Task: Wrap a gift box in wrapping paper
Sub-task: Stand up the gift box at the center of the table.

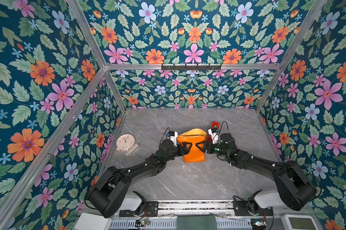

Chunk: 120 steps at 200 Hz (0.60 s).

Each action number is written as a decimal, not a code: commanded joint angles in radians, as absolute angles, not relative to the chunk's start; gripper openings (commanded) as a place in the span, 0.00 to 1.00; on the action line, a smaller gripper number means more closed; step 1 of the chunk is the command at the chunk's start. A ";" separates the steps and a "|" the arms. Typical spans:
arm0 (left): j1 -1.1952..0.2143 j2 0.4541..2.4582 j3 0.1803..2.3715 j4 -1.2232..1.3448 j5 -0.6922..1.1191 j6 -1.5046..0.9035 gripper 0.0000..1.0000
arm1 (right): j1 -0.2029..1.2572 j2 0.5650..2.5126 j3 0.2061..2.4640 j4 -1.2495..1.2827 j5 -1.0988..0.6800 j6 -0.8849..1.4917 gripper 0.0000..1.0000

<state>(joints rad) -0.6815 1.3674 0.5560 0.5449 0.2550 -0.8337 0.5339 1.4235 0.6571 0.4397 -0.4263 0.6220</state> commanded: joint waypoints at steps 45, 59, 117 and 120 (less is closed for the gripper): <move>-0.694 1.365 0.538 0.589 0.299 -0.823 0.81 | 0.554 1.422 0.640 0.522 -0.462 0.610 0.79; -0.696 1.360 0.531 0.594 0.298 -0.824 0.81 | 0.554 1.425 0.628 0.540 -0.454 0.614 0.78; -0.715 1.345 0.508 0.598 0.265 -0.827 0.80 | 0.570 1.414 0.571 0.564 -0.407 0.608 0.71; -0.716 1.344 0.506 0.597 0.260 -0.827 0.80 | 0.572 1.414 0.566 0.564 -0.404 0.605 0.71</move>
